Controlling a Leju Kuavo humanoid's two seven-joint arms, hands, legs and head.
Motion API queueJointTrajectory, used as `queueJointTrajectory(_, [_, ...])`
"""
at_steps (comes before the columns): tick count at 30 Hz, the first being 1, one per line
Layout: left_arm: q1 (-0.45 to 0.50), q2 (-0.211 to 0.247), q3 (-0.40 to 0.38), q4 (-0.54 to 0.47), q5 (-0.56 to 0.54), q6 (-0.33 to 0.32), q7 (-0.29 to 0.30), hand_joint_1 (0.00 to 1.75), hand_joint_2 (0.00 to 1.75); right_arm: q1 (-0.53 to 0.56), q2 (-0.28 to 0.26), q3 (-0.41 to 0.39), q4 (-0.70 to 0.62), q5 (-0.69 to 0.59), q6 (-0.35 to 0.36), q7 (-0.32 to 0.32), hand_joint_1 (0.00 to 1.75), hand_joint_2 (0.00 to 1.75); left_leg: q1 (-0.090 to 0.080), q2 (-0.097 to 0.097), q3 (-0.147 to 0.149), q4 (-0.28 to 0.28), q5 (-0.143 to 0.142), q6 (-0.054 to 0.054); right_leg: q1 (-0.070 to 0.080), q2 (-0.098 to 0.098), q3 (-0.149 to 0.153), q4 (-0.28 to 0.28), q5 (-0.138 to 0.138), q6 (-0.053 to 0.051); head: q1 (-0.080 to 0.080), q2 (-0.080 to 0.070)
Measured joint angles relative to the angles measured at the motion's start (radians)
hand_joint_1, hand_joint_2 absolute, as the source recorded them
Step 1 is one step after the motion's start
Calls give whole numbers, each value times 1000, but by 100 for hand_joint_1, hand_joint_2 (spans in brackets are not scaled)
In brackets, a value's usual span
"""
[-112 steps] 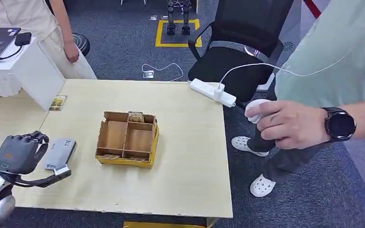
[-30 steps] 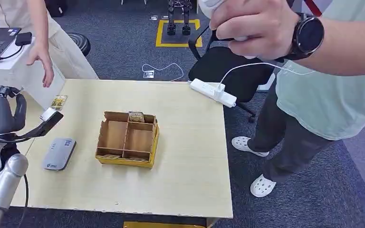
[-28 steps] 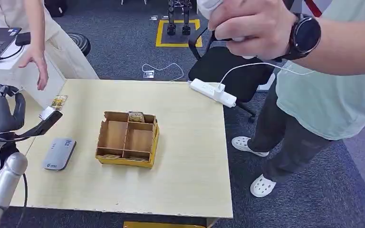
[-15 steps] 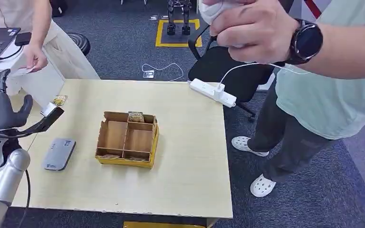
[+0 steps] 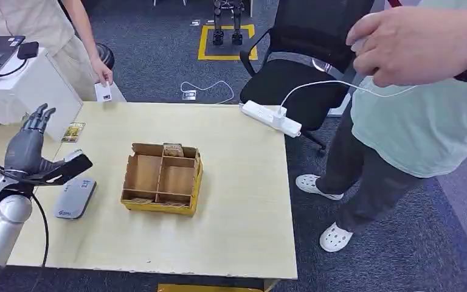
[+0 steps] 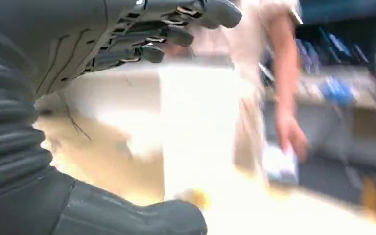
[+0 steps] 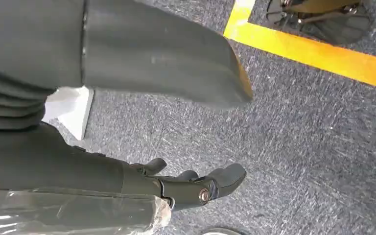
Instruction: Pass the card to the sensor for recognition and then transmit it.
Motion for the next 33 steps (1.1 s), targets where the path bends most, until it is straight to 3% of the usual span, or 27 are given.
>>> queueJointTrajectory(2, [63,67,-13,-60,69,-136,-22,0,175,-1,-4,-1,5,8,16,-6,0,0,0,3,0,0,-1,0,0,2,-2,0,0,0,0,0])
queueJointTrajectory(5, [179,173,-17,-168,133,-228,-29,0,175,2,-5,-6,16,11,25,-17,0,0,0,3,-1,0,-2,-1,0,3,-3,0,-1,-1,0,0])
queueJointTrajectory(10, [407,344,25,-371,196,-293,-16,0,175,8,-5,-17,37,15,39,-29,0,0,0,1,-2,-1,-3,-1,0,1,-3,0,-3,-1,0,0])
queueJointTrajectory(13, [499,392,67,-472,215,-299,-24,0,175,9,-5,-19,44,16,43,-37,0,0,0,-2,-2,-1,-3,-1,0,-2,-2,0,-3,-1,0,0])
queueJointTrajectory(17, [576,396,93,-578,133,-249,-35,0,175,11,-3,-34,47,8,40,-39,0,0,0,-2,-2,0,-3,-1,0,-2,-1,0,-3,-1,0,0])
queueJointTrajectory(22, [585,359,50,-656,-90,-127,52,0,175,22,-2,-52,39,6,22,-23,0,0,-1,-4,-1,0,-3,-1,0,-4,-1,0,-3,-1,0,0])
queueJointTrajectory(28, [480,256,-119,-667,-272,-13,145,0,175,30,-2,-61,4,27,2,19,0,0,-1,-6,-1,0,-3,-1,0,-6,-1,-1,-3,-1,0,0])
queueJointTrajectory(33, [375,165,-258,-647,-354,14,194,0,175,29,-2,-68,-18,43,-3,34,0,0,-1,-6,-1,0,-3,-1,-1,-7,0,-1,-3,0,0,0])
